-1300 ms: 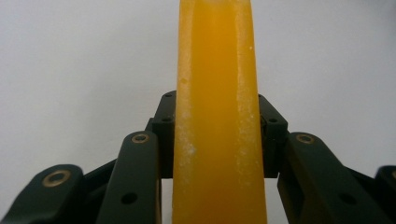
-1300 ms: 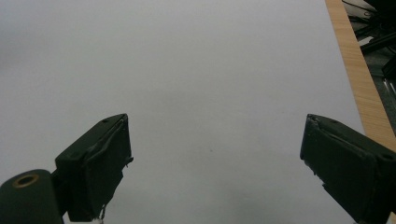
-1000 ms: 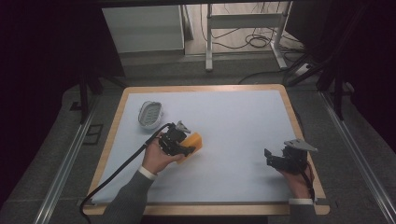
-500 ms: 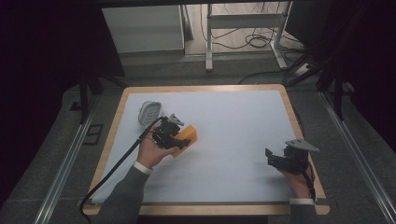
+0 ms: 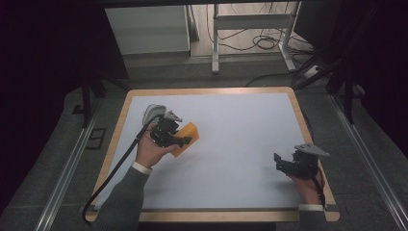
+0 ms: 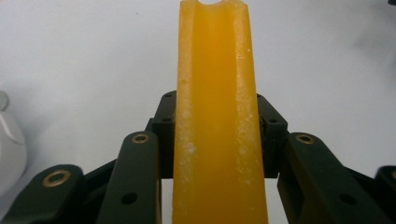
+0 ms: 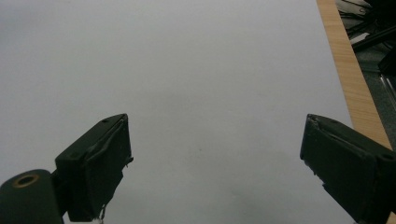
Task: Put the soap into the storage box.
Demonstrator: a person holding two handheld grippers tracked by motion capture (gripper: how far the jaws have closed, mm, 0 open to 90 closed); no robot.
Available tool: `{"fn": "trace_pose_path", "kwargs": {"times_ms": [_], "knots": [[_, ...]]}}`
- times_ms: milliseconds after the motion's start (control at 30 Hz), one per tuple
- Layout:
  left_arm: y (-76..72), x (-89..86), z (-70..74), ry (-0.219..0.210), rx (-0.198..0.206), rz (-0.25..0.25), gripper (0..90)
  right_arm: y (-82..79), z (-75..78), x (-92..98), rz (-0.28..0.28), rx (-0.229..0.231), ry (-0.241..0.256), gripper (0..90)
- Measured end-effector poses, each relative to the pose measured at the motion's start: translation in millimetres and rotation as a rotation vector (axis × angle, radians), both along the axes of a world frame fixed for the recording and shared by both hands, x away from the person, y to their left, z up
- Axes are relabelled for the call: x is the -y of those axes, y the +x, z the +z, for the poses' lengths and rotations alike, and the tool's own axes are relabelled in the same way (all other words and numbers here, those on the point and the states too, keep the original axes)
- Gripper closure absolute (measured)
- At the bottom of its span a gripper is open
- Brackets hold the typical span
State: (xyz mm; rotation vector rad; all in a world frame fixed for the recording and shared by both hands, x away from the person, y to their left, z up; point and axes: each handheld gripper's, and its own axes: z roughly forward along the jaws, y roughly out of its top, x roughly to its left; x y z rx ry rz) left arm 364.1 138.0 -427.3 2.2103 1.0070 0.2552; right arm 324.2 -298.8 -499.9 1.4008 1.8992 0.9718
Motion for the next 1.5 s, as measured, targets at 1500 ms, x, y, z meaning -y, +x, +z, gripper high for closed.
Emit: {"fn": "trace_pose_path", "kwargs": {"times_ms": [1500], "knots": [[30.6,-41.2,37.8,0.005,0.041,0.118,61.3,-0.4,1.2,5.2,-0.025,-0.001,0.006,8.9]]}}
